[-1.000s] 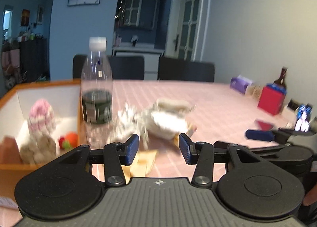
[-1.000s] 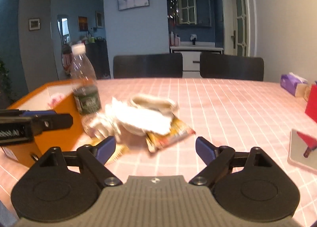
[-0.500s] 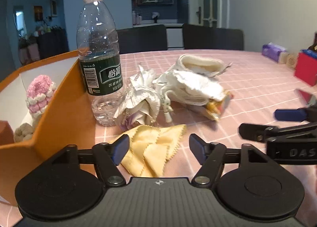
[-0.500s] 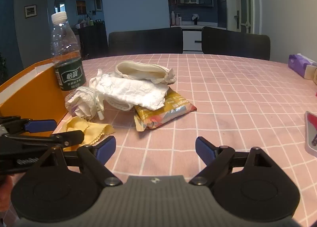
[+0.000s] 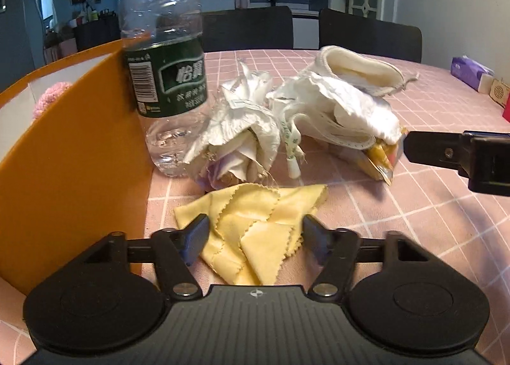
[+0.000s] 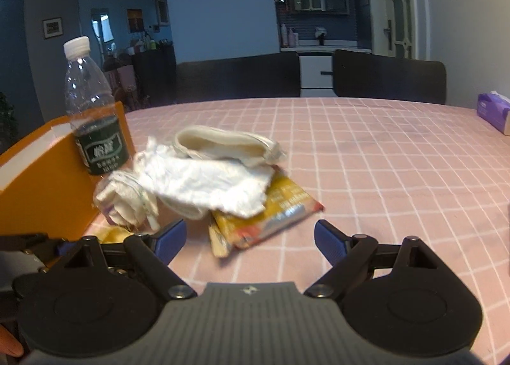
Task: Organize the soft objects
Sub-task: 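Grasp the yellow cloth with the left tool while the right tool approaches the cream mitt, then grasp the cream mitt with the right tool while the left tool holds the yellow cloth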
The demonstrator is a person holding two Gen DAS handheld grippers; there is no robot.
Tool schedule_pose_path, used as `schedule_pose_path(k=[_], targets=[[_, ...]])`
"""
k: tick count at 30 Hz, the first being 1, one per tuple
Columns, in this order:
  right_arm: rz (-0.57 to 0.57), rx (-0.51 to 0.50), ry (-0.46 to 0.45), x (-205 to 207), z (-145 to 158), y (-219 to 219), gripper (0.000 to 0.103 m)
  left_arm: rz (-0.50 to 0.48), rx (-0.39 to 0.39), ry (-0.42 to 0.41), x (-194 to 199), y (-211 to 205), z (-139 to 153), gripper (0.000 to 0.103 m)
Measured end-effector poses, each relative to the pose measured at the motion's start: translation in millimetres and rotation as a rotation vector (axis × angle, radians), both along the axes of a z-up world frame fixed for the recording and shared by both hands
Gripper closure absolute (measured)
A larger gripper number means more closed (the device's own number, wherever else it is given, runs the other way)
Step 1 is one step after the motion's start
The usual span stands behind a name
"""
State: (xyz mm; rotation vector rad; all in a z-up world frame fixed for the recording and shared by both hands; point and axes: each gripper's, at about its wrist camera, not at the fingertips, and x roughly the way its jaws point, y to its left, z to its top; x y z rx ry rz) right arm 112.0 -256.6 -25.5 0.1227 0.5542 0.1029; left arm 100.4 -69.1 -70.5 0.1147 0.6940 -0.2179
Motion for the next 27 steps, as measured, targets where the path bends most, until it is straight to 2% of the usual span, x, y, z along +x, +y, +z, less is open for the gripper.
schedule_pose_path(k=[3, 5, 6, 7, 8, 10, 16, 21, 27], targets=[[0.021, 0.006, -0.013, 4, 4, 7, 0.017, 0.008, 0.006, -0.008, -1, 3, 1, 0.058], [0.034, 0.006, -0.022, 6, 6, 12, 0.017, 0.002, 0.018, -0.015, -1, 4, 2, 0.077], [0.039, 0.004, -0.027, 6, 8, 14, 0.017, -0.001, 0.024, -0.016, -1, 4, 2, 0.08], [0.043, 0.0, -0.033, 7, 10, 15, 0.017, -0.004, 0.021, -0.018, -1, 4, 2, 0.092], [0.044, -0.005, -0.038, 7, 11, 16, 0.017, -0.009, 0.01, -0.019, -3, 5, 4, 0.096], [0.044, -0.016, -0.046, 8, 14, 17, 0.017, -0.014, -0.026, -0.023, -6, 7, 10, 0.096], [0.008, -0.02, -0.08, 22, 29, 12, 0.016, -0.047, -0.135, -0.122, -21, 9, 51, 0.096], [0.006, -0.024, -0.105, 50, 38, 17, 0.005, -0.016, -0.162, -0.198, -20, 10, 75, 0.096], [0.054, -0.059, -0.041, 86, 23, 30, 0.003, 0.0, -0.167, -0.206, -6, 7, 81, 0.096]])
